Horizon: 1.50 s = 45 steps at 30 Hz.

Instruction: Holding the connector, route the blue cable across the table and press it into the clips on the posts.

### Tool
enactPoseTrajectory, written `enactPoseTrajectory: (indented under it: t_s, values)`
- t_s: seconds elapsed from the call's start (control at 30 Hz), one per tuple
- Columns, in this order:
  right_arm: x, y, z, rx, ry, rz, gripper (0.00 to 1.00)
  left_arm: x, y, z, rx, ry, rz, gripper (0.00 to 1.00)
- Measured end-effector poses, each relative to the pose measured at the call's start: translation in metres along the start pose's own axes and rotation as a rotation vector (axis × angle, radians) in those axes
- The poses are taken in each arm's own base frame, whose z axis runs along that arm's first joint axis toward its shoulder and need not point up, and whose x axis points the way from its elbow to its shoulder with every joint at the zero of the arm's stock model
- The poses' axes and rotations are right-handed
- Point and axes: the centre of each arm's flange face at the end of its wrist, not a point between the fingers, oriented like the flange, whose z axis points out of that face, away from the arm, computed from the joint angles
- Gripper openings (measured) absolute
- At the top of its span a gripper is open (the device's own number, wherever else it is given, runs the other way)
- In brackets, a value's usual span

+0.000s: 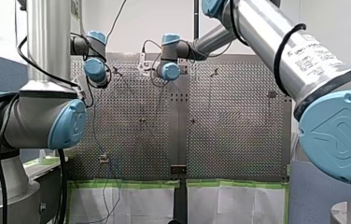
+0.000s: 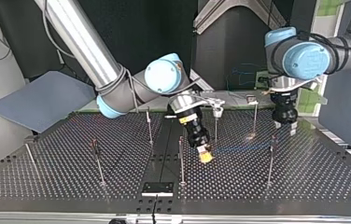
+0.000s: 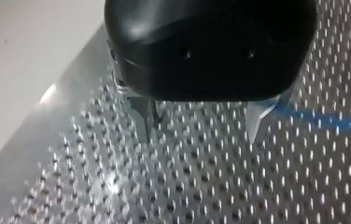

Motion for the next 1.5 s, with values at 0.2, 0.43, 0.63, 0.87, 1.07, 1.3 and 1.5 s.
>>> enactPoseTrajectory:
  t_s: [0.2,0.43,0.63,0.87,1.07,1.3,1.5]
  values:
    - [0.003,0.002,-0.002,-0.013,-0.008,0.0,0.0,-0.007,-0.007,-0.025,0.045,0.048,-0.021,1.0]
    - [0.002,0.003,-0.003,-0.028,-0.019,-0.002,0.0,-0.022,-0.014,-0.051,0.078,0.045,0.008,1.0]
    - [0.001,0.003,-0.003,-0.032,-0.024,-0.002,0.0,-0.037,-0.024,-0.07,0.109,0.024,0.06,1.0]
    - [0.001,0.003,-0.004,-0.036,-0.027,-0.002,0.0,-0.036,-0.038,-0.075,0.192,0.03,0.131,1.0]
    - [0.0,0.003,-0.004,-0.037,-0.026,-0.002,0.0,-0.031,-0.053,-0.059,0.266,0.026,0.19,1.0]
    - [0.0,0.002,-0.004,-0.035,-0.027,-0.003,0.0,-0.038,-0.068,-0.038,0.291,-0.028,0.235,1.0]
    - [0.0,0.004,-0.004,-0.037,-0.026,-0.003,0.0,-0.038,-0.073,-0.023,0.285,-0.044,0.242,1.0]
